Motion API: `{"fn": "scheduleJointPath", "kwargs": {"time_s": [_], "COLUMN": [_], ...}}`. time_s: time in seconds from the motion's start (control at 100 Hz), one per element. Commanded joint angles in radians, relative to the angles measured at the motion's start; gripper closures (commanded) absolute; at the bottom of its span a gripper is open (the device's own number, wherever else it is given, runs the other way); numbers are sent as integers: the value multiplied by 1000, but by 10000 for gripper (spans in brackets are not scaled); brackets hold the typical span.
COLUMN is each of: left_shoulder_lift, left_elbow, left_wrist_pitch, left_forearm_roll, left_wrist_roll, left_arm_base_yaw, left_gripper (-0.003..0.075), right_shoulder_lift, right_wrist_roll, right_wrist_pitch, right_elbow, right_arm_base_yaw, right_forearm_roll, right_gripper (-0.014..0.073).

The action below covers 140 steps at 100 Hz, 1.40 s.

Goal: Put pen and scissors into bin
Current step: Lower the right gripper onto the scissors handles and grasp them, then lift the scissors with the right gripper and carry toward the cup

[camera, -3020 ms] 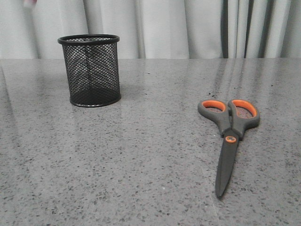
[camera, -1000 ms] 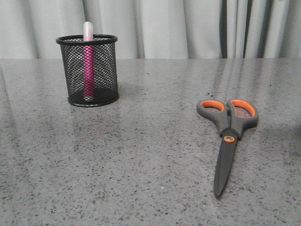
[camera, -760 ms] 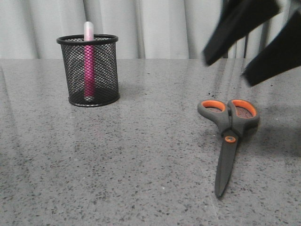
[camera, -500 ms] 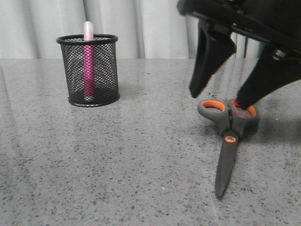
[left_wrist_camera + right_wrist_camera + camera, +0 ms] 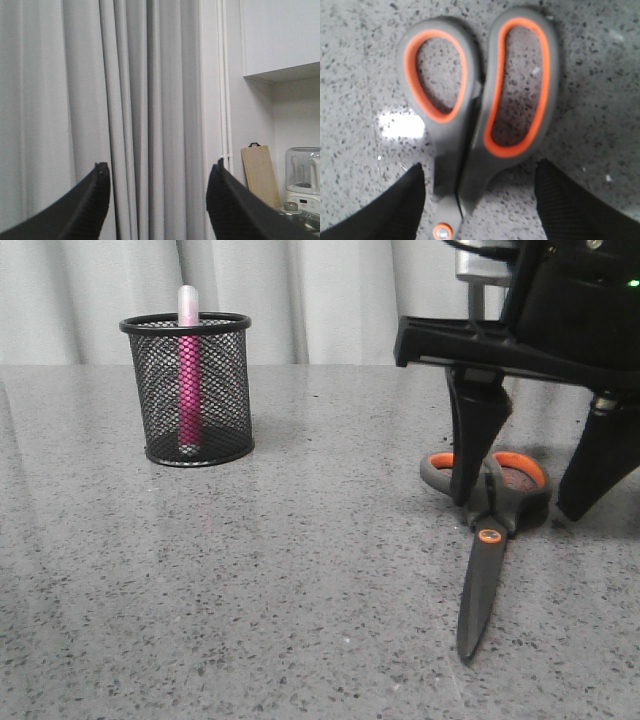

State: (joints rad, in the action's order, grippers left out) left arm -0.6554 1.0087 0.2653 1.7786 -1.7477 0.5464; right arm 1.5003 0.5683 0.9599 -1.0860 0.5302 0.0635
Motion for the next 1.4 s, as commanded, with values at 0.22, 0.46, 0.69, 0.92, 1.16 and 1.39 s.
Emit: {"fn": "scheduleJointPath", "kwargs": {"time_s": [0.22,0.46,0.69,0.92,1.16,1.39], "left_shoulder_lift": [-1,-1,-1,-1,-1,0], "left_elbow": [22,22,22,21,21,21], "left_wrist_pitch": [12,12,12,13,20,21], "left_forearm_roll": [18,18,18,18,18,18], "left_wrist_roll": [7,7,7,17,42,42], "left_arm_base_yaw": [42,42,42,42,42,42], "left_gripper": [334,334,334,334,334,334], "right_shoulder_lift": [32,80,111,111,125,111], "right_wrist_roll": [65,91,91,53,10,10], "right_wrist_pitch": [-24,-7,22,30,55,36], "right_elbow": [-42,-42,-42,-42,-42,-125], "right_arm_base_yaw": [12,14,14,16,12,5], "right_forearm_roll": [-6,-27,-33,-33,-41,-206], "right_gripper": [166,300,432,432,664,660]}}
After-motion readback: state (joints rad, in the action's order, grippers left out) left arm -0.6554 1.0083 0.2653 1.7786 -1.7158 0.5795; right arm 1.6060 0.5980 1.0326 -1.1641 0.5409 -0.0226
